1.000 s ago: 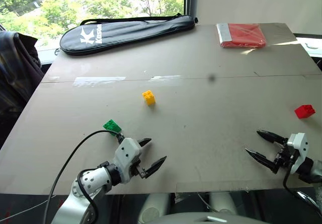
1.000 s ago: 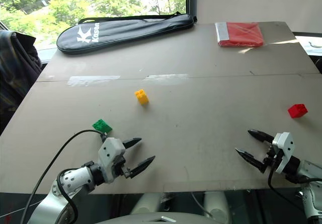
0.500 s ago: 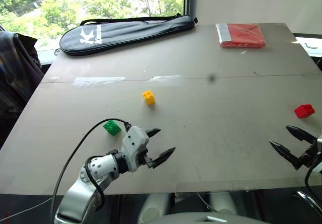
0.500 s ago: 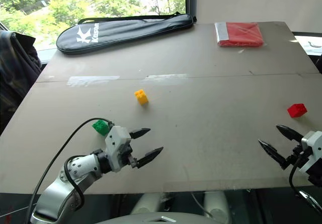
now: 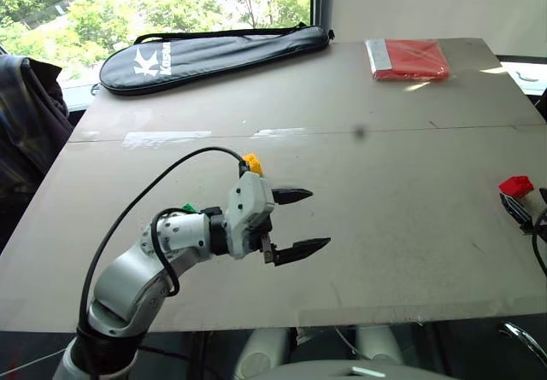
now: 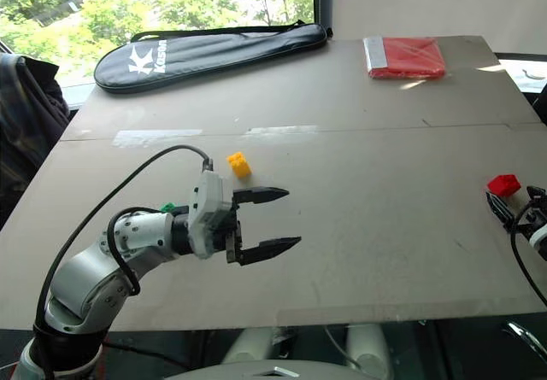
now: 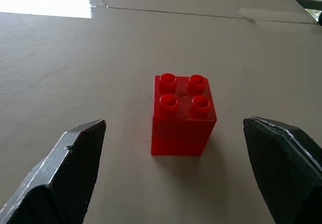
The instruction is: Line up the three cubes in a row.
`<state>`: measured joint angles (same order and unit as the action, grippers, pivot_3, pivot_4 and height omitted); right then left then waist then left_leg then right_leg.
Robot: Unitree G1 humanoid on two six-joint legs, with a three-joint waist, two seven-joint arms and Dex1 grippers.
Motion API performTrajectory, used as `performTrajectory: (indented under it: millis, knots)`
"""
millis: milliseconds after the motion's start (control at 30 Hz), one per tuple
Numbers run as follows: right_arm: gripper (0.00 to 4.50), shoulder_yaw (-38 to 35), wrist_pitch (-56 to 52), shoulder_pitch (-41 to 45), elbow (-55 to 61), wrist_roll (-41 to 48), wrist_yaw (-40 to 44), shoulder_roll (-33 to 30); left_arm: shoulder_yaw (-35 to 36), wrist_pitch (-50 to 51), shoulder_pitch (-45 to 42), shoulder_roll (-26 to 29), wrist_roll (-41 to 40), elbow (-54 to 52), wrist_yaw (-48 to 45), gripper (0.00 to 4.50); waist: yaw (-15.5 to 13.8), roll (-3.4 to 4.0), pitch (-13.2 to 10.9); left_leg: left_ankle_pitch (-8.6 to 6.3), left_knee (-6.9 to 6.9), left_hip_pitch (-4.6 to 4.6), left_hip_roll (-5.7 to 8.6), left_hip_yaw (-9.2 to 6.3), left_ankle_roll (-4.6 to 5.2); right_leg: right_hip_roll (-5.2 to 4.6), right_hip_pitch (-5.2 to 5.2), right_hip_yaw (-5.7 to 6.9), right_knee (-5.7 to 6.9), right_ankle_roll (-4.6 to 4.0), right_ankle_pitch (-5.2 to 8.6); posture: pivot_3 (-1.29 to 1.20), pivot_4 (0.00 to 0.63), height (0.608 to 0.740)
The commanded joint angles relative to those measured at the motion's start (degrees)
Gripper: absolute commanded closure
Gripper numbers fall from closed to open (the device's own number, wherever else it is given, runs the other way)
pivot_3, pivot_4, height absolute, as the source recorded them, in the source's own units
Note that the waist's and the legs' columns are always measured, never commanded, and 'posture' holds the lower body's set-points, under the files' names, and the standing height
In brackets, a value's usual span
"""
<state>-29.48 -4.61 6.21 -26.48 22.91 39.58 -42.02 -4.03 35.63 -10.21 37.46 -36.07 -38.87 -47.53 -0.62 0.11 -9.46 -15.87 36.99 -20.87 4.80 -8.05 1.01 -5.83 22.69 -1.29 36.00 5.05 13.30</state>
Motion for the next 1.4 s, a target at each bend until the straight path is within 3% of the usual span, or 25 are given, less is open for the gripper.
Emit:
performTrajectory:
  millis: [33,433,533,567,700,733,900,1100,1400]
  knots:
    - [0.0,-0.19,-0.15,4.65,-5.14,-0.58,-0.79,-1.82,0.42,1.54,-2.56,0.0,-2.44,-1.26,0.43,0.05,0.12,0.0,0.0,0.0,0.01,0.0,0.0,0.03,0.0,0.0,0.0,-0.02,0.0,0.0,0.0,0.0,0.15,0.732]
    - [0.0,1.62,3.88,14.01,-20.71,-2.5,4.03,-3.34,-0.87,0.6,-4.58,0.67,-0.73,0.79,-0.12,0.05,1.17,-0.01,-0.01,0.0,0.05,0.0,-0.01,0.11,0.01,0.01,0.0,-0.1,0.0,0.0,-0.01,0.0,0.15,0.732]
    - [0.86,1.97,4.78,14.33,-21.67,-2.67,5.13,-3.69,-0.85,0.62,-4.67,0.55,-0.59,0.74,0.1,0.0,1.38,-0.01,-0.01,0.0,0.05,0.0,-0.01,0.11,0.01,0.02,0.0,-0.1,0.0,0.0,-0.01,0.0,0.15,0.732]
    - [1.47,2.3,5.12,14.3,-21.84,-2.9,5.62,-3.79,-1.04,0.52,-4.71,0.52,-0.33,0.72,0.12,0.0,1.38,-0.01,-0.01,0.0,0.05,0.0,-0.01,0.11,0.01,0.02,0.0,-0.1,0.0,0.0,-0.01,0.0,0.15,0.732]
    - [3.03,3.3,6.32,14.17,-22.26,-3.41,7.54,-3.43,-1.3,0.5,-5.28,0.54,0.33,0.96,0.04,0.0,1.51,-0.01,-0.01,0.0,0.05,0.02,-0.02,0.15,0.01,0.03,0.0,-0.15,0.0,0.01,-0.01,0.0,0.15,0.732]
    - [3.19,3.56,6.09,14.0,-21.73,-3.25,8.42,-3.13,-1.08,0.52,-5.35,0.74,0.35,1.09,-0.14,0.0,1.51,-0.02,-0.01,0.0,0.06,0.03,-0.02,0.15,0.01,0.04,0.0,-0.16,0.0,0.02,-0.02,0.0,0.15,0.732]
    - [3.19,5.83,5.29,10.98,-13.84,-1.49,14.55,-0.77,-0.67,0.08,-4.67,1.58,0.7,1.49,-1.04,0.0,1.49,-0.02,-0.01,0.0,0.1,0.02,-0.03,0.14,0.01,0.05,0.0,-0.16,0.0,0.06,-0.04,0.0,0.15,0.732]
    - [3.19,12.42,6.46,6.59,1.48,2.38,27.91,4.21,-0.95,-1.25,-3.1,2.55,2.62,2.38,-1.84,0.0,1.58,-0.01,-0.01,0.0,0.12,0.01,-0.07,0.11,0.0,0.09,0.01,-0.18,0.01,0.09,-0.06,0.0,0.15,0.732]
    - [3.19,26.46,15.88,17.13,-6.29,-0.8,52.06,5.79,-0.73,-6.17,1.6,6.96,7.49,3.16,-5.37,0.0,1.54,-0.02,-0.05,0.0,0.19,0.03,-0.06,0.1,0.0,0.11,0.01,-0.18,0.02,0.07,-0.12,0.0,0.15,0.732]
